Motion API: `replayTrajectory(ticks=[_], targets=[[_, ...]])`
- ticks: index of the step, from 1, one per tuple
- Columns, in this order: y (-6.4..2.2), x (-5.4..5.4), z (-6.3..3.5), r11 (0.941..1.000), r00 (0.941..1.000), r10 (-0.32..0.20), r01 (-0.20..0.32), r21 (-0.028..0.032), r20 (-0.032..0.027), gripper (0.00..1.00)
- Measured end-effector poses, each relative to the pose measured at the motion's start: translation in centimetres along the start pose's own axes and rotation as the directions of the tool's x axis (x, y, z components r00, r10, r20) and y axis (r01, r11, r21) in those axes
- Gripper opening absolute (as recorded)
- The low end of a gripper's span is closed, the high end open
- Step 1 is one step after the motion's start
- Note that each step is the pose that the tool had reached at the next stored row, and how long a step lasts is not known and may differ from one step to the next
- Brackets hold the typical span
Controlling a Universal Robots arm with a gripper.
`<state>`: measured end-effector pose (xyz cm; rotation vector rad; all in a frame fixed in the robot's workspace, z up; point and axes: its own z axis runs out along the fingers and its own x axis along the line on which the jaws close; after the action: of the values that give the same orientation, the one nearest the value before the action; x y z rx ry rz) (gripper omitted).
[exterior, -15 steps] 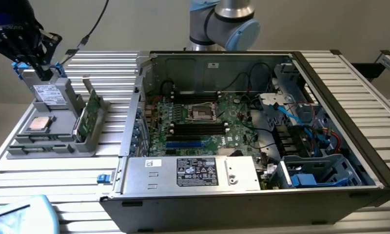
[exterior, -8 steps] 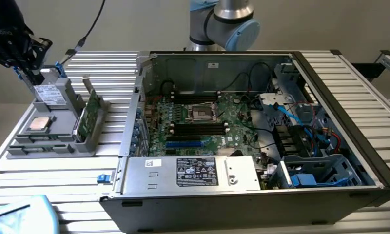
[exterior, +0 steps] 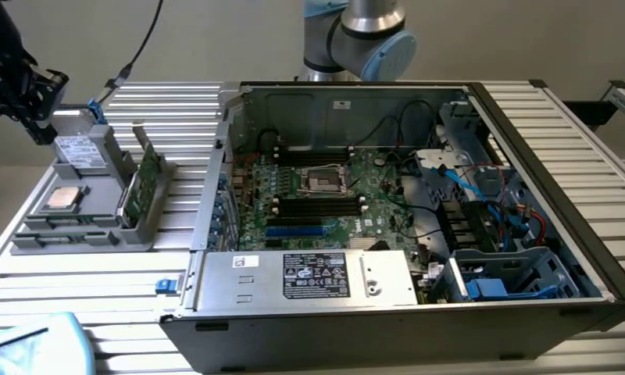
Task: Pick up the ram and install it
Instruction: 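Reach for the ram, then pick up the ram and move it above insertion slot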
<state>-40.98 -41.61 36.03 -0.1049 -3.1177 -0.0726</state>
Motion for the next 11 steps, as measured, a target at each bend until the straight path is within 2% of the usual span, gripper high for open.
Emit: replayTrajectory(ticks=[4,11], targets=[[-0.43,0.8,0.27,1.0,1.0,-0.001,0.001,0.0003,-0.0042,0.11],[-0.45,0.85,0.28,1.0,1.0,-0.001,0.001,0.0004,-0.0047,0.11]])
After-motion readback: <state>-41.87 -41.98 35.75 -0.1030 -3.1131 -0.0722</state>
